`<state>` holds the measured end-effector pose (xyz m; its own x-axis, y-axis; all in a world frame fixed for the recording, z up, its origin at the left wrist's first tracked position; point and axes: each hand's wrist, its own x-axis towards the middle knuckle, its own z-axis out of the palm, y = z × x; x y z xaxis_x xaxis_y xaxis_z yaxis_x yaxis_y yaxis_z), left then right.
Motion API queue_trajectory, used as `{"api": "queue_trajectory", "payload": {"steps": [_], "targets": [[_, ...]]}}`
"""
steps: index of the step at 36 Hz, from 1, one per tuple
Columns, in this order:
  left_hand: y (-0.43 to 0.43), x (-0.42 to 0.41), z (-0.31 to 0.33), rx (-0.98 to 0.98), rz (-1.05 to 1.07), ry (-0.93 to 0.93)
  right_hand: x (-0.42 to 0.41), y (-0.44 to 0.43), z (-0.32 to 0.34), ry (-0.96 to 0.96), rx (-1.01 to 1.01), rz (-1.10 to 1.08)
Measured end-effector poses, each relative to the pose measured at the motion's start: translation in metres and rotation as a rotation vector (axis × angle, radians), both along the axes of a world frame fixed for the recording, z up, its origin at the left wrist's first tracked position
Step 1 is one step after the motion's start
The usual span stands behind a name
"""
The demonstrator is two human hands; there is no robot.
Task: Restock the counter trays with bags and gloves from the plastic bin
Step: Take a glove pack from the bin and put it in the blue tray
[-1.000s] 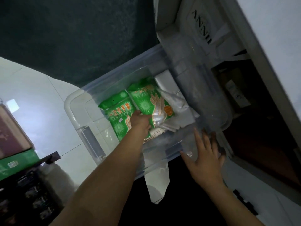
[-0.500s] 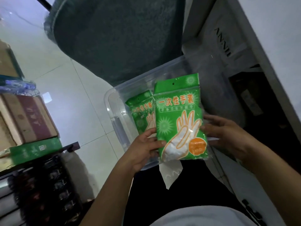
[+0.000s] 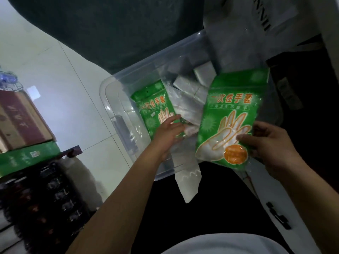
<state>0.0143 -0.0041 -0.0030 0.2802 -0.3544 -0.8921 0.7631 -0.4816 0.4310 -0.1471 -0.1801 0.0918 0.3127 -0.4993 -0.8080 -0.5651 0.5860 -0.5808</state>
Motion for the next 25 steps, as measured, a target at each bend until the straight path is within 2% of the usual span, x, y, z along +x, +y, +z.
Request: {"api": "queue_trajectory", "payload": {"steps": [2, 4, 8, 10, 15, 19, 25], "targets": [[-0.001, 0.005, -0.022, 0.257, -0.012, -0.239, -0.003, 0.002, 0.0, 0.001, -0.04, -0.001], [0.001, 0.008, -0.044, 0.408, -0.048, -0.358, -0.008, 0.004, 0.0, 0.017, -0.065, 0.005], [0.0, 0.005, -0.082, 0.579, -0.193, -0.297, -0.016, 0.008, 0.0, 0.033, -0.045, -0.001], [-0.002, 0.006, -0.097, 0.647, -0.163, -0.264, -0.019, 0.01, -0.002, 0.032, -0.026, -0.022], [-0.016, 0.011, -0.12, 0.706, 0.102, -0.256, -0.027, 0.013, -0.007, 0.024, -0.055, -0.035], [-0.023, 0.017, -0.126, 0.728, 0.27, -0.152, -0.029, 0.014, -0.009, 0.003, -0.075, -0.035], [-0.033, 0.014, -0.12, 0.611, 0.368, -0.133, -0.034, 0.01, -0.009, -0.001, -0.091, -0.004]]}}
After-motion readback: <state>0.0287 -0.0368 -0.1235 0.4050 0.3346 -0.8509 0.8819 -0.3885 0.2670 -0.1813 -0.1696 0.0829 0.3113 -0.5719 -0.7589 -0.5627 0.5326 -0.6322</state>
